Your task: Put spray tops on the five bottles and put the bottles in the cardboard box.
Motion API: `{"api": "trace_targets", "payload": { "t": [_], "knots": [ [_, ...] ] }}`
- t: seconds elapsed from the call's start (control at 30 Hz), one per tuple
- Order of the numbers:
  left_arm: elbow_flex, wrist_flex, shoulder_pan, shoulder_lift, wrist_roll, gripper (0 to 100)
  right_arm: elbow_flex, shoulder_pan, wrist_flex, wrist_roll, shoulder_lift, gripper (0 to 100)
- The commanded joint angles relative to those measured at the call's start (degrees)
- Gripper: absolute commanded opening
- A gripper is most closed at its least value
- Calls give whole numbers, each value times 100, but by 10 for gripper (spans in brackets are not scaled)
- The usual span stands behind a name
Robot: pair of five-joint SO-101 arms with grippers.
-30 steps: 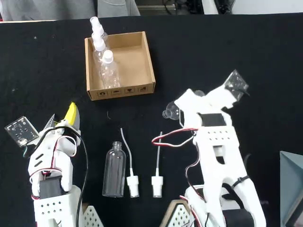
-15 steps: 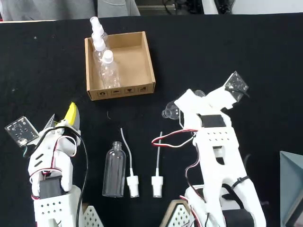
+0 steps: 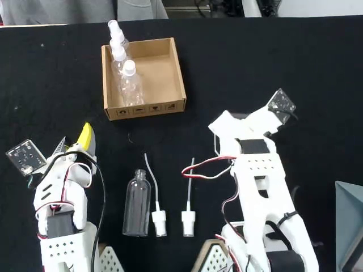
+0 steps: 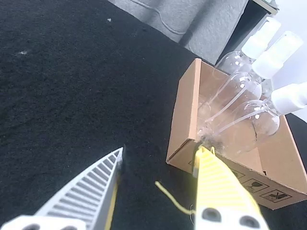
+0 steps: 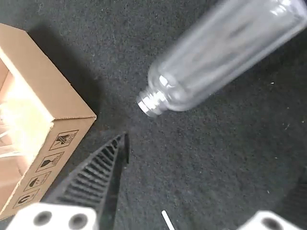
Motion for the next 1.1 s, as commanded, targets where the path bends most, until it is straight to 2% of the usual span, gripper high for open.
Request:
{"api": "trace_targets", "payload": {
  "t": [0.0,0.23,0.43,0.87,1.07],
  "knots": [
    [136,9,-31,-53,-35,224,-119,211,97,88,-303,477],
    [136,9,-31,-53,-35,224,-1244,176,1380,149,-295,477],
    [136,9,-31,-53,-35,224,-2123,176,2321,818,-259,477],
    [136,9,-13,-53,-35,224,-2501,176,3367,2558,-259,476],
    [136,9,-4,-53,-35,224,-2897,176,4176,3798,-242,476]
  ]
}}
